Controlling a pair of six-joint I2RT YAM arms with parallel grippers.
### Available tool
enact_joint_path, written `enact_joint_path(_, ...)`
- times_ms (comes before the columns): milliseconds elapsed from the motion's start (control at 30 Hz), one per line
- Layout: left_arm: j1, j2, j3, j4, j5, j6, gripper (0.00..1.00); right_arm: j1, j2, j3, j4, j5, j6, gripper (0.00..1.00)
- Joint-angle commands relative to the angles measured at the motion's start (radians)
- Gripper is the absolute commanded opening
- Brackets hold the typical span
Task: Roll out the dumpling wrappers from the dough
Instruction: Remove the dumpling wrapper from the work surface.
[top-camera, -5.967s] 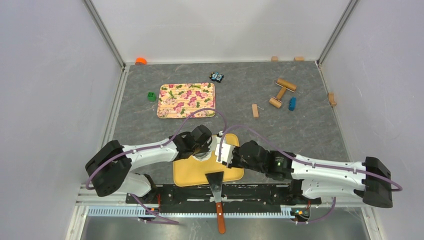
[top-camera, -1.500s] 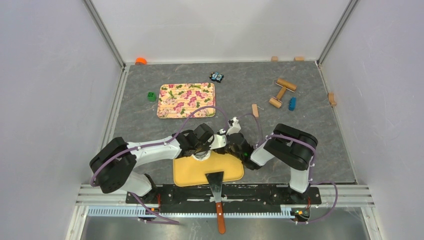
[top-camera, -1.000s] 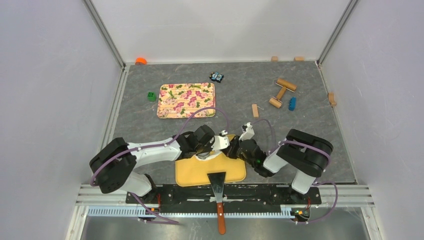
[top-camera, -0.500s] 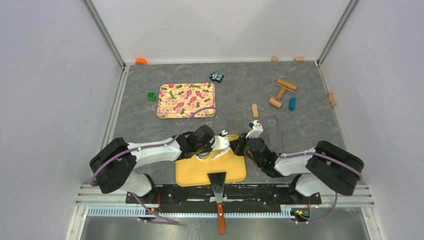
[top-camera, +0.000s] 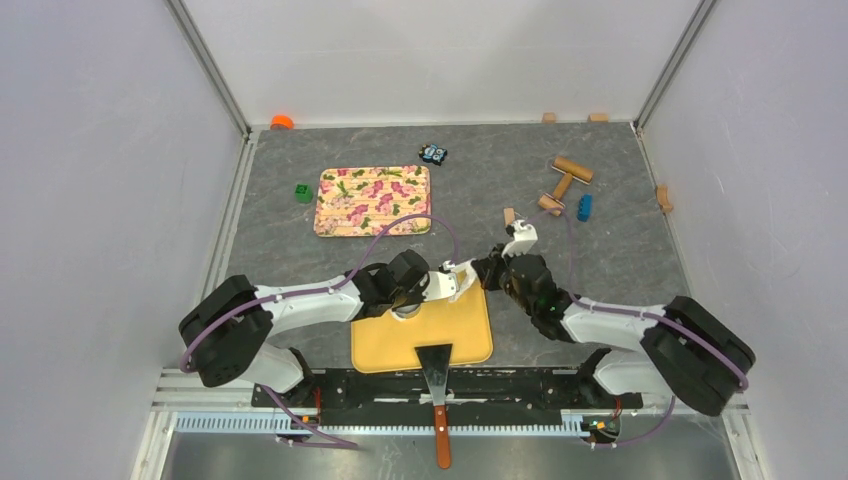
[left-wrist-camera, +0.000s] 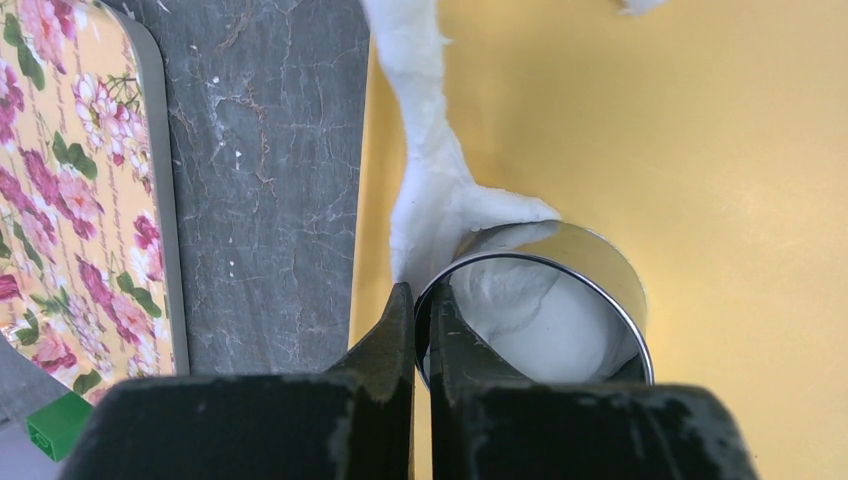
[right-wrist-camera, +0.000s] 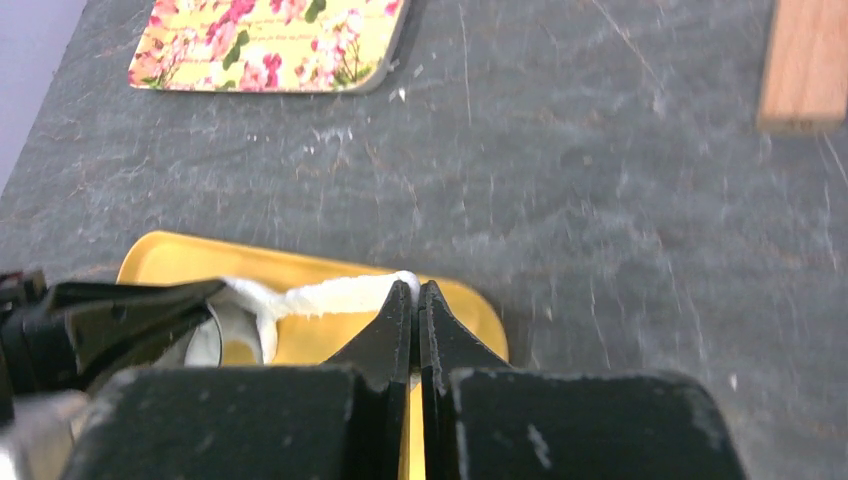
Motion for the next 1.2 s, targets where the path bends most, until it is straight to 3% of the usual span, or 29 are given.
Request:
enact_joint_path(0, 0.008, 0.028, -0.058, -0.161, 0.027, -0.002, 0.02, -0.061, 0.133, 0.165, 0.048, -0.082, -0.15, 0.0)
enact_joint_path(267, 0.007, -0.006, -0.06, -0.181, 0.103, 0.01, 0.02, -0.117, 0.397, 0.481, 0.007, -0.204, -0.25, 0.0)
enact_joint_path(433, 0.007, -0.052, -0.073, -0.19, 0.151, 0.023, 0.02, -0.121, 0.475, 0.564, -0.089, -0.254, -0.318, 0.01)
enact_joint_path(600, 0.007, -0.033, -0.062, -0.195, 0.147, 0.025, 0.02, -0.125, 0.445, 0.593, -0.211, -0.236, -0.406, 0.51)
enact_joint_path(667, 0.007, -0.017, -0.054, -0.197, 0.144, 0.026, 0.02, -0.125, 0.416, 0.611, -0.261, -0.223, -0.444, 0.75)
enact_joint_path(700, 0.007, -0.011, -0.051, -0.197, 0.14, 0.025, 0.02, -0.126, 0.402, 0.63, -0.298, -0.213, -0.461, 0.8)
enact_joint_path(933, 0.007, -0.013, -0.041, -0.197, 0.137, 0.024, 0.02, -0.128, 0.31, 0.783, -0.539, -0.181, -0.581, 0.91)
enact_joint_path(1067, 0.007, -0.008, -0.039, -0.197, 0.137, 0.025, 0.02, -0.189, 0.273, 0.813, -0.535, -0.546, -0.54, 0.92)
enact_joint_path(1167, 0.007, -0.006, -0.041, -0.197, 0.136, 0.023, 0.02, -0.201, 0.277, 0.888, -0.633, -0.573, -0.555, 0.92)
